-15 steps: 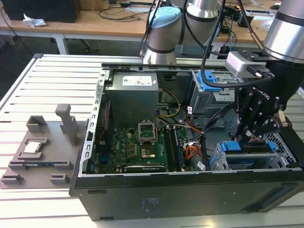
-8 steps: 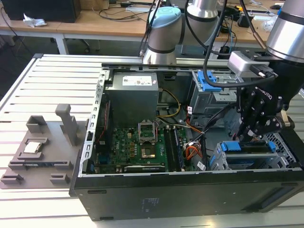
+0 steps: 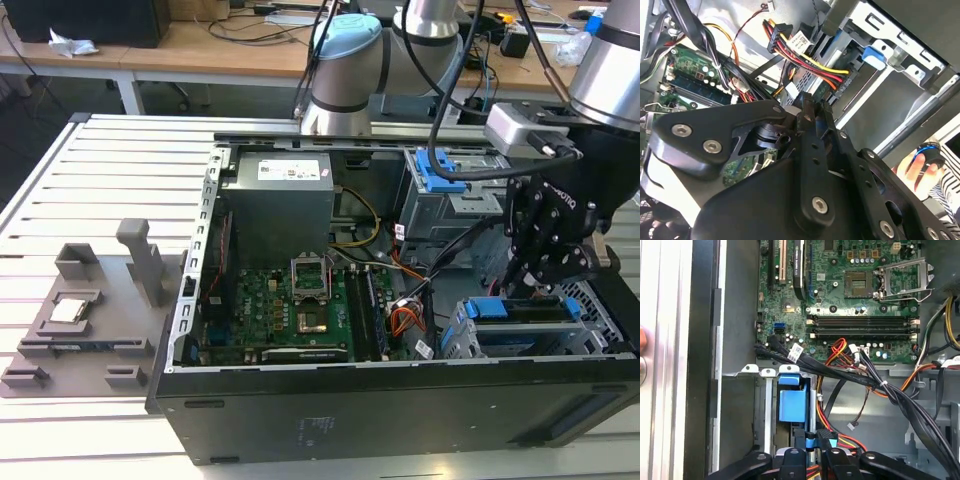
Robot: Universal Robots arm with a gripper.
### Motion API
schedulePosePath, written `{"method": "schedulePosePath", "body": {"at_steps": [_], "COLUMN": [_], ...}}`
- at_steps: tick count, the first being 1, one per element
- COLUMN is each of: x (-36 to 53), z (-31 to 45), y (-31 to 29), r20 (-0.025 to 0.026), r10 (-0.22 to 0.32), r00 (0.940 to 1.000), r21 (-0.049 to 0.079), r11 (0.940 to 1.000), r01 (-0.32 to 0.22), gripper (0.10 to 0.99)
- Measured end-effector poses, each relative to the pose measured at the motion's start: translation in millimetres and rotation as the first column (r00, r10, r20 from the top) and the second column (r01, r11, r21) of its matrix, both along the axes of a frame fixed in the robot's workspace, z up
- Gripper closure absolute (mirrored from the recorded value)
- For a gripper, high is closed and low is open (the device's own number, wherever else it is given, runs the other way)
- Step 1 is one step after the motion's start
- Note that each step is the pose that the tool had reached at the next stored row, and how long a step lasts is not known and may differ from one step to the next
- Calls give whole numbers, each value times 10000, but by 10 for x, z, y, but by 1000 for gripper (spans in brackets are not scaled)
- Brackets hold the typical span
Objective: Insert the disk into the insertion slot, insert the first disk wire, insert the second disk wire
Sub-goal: 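Insert the second disk wire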
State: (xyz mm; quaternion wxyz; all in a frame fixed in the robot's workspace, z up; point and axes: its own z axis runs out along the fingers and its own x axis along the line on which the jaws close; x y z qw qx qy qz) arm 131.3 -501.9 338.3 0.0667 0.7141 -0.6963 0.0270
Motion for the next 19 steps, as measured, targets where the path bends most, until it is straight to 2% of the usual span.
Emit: {"method": "schedulePosePath", "body": {"at_steps": [1,5,10,11,12,17,19], "x": [0,1,0,0,0,0,0], "z": [0,0,0,0,0,0,1], "y": [-9,-117,-123,-123,-123,-124,-125], "r20": [0,0,0,0,0,0,0], "r10": [0,1,1,1,1,1,1], "r00": [10000,10000,10000,10000,10000,10000,10000], "r21": [0,-17,-17,-16,-16,-16,-19], "r11": [10000,10000,10000,10000,10000,10000,10000], "r01": [0,-1,-1,-1,-1,-1,-1], "gripper": [878,878,878,863,800,800,933]}}
